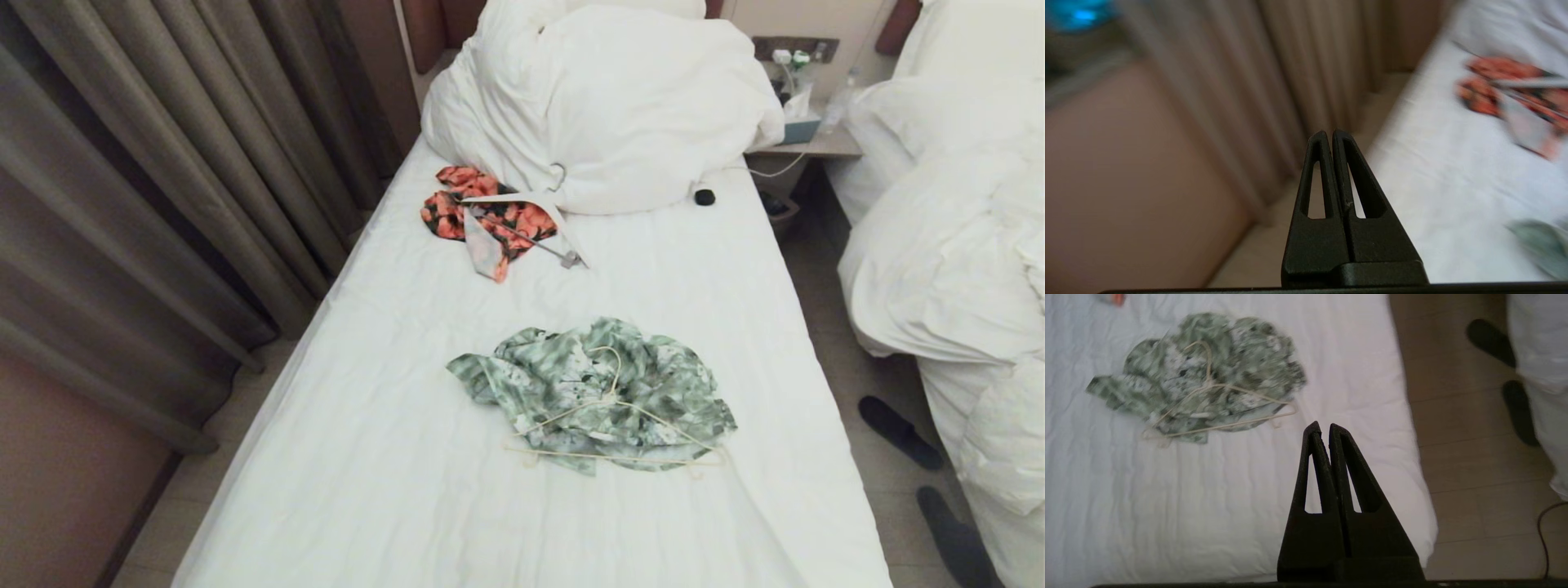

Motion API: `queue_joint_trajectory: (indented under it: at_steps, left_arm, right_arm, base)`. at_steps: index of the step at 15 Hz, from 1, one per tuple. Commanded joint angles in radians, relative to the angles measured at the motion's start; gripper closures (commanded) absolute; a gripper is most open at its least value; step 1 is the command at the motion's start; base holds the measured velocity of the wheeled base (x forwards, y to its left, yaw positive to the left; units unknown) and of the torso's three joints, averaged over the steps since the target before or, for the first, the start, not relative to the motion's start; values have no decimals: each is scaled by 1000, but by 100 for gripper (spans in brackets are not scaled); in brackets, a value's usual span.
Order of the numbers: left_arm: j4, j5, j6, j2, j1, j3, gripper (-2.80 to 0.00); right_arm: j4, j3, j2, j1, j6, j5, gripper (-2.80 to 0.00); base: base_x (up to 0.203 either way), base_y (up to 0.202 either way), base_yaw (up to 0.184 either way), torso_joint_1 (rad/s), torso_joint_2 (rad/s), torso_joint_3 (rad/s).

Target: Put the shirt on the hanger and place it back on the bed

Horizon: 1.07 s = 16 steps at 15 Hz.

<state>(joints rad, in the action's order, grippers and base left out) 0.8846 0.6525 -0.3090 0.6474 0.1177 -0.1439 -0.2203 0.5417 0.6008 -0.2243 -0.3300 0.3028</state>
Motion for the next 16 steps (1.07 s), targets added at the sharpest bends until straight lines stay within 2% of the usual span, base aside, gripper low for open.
queue_joint_trajectory:
  at_steps: [1, 2, 3, 5, 7, 10, 12, 13, 14, 16]
  left_arm:
    - [-272, 21, -13, -296, -52, -69, 0]
    - [-399, 31, -14, -359, -78, -96, 0]
    - [-456, 38, -5, -393, -90, -105, 0]
    - [-473, 31, 3, -413, -93, -64, 0]
    - [-473, -20, 4, -437, -97, -21, 0]
    - [-472, -142, 15, -453, -105, 33, 0]
    - [-474, -238, 57, -457, -105, 72, 0]
    - [-475, -301, 93, -458, -106, 102, 0]
    - [-475, -342, 119, -470, -107, 124, 0]
    - [-504, -411, 142, -504, -111, 145, 0]
  right_arm:
    - [-32, -5, -148, 49, -1, 0, 0]
    - [-52, -7, -177, 67, 4, -1, 0]
    - [-75, -8, -213, 81, 12, -1, 0]
    - [-130, -15, -300, 110, 26, -9, 0]
    - [-157, -31, -332, 162, 23, -14, 0]
    - [-160, -64, -427, 230, 75, -77, 0]
    - [-156, -121, -483, 233, 89, -114, 0]
    - [-155, -147, -519, 232, 112, -162, 0]
    - [-157, -184, -561, 232, 135, -209, 0]
    - [-147, -271, -598, 232, 183, -250, 0]
  base:
    - [0, 0, 0, 0, 0, 0]
    - [0, 0, 0, 0, 0, 0]
    - [0, 0, 0, 0, 0, 0]
    - [0, 0, 0, 0, 0, 0]
    - [0, 0, 0, 0, 0, 0]
    - [0, 0, 0, 0, 0, 0]
    - [0, 0, 0, 0, 0, 0]
    - [0, 0, 0, 0, 0, 0]
    - [0, 0, 0, 0, 0, 0]
    - [0, 0, 0, 0, 0, 0]
